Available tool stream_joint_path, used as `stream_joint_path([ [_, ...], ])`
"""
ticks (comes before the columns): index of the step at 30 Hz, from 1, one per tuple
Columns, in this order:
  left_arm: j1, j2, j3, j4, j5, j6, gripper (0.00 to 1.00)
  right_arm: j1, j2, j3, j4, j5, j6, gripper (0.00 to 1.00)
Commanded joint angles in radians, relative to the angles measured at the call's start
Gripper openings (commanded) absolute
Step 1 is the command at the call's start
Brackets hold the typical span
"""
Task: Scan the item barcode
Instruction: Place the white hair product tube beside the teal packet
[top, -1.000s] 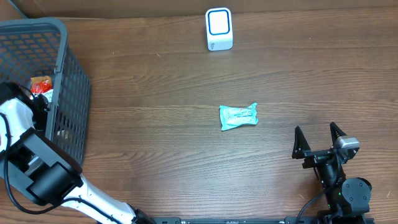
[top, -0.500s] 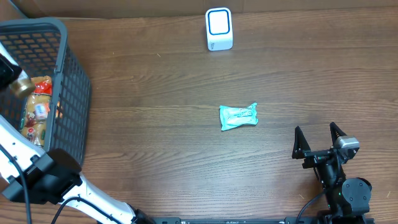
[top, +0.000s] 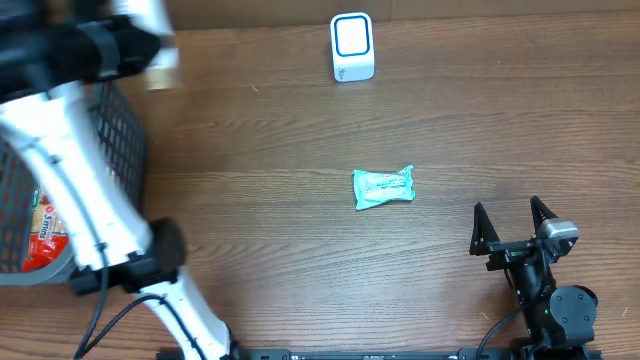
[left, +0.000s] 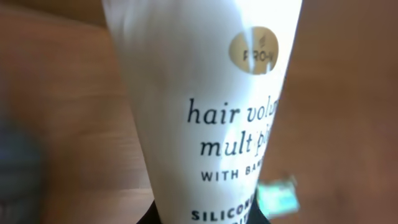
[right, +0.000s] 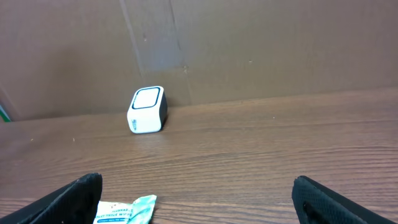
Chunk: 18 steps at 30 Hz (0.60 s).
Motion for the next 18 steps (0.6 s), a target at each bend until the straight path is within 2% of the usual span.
stream_joint_path([
  [1,-0.211,-0.035,-0.070,0.002,-0.044,0.143,0.04,-0.006,-0.007,-0.011,0.003,0.002,0.000,1.00],
  [7,-0.483,-0.032,-0.381,0.056,-0.073,0.310,0.04,-0.006,-0.007,-0.011,0.003,0.002,0.000,1.00],
  [12,-0.621,-0.031,-0.708,0.264,-0.194,0.313,0.04,-0.006,-0.007,-0.011,0.003,0.002,0.000,1.00],
  [18,-0.681,-0.031,-1.026,0.495,-0.210,0.312,0.04,-0.006,-0.007,-0.011,0.003,0.002,0.000,1.00],
])
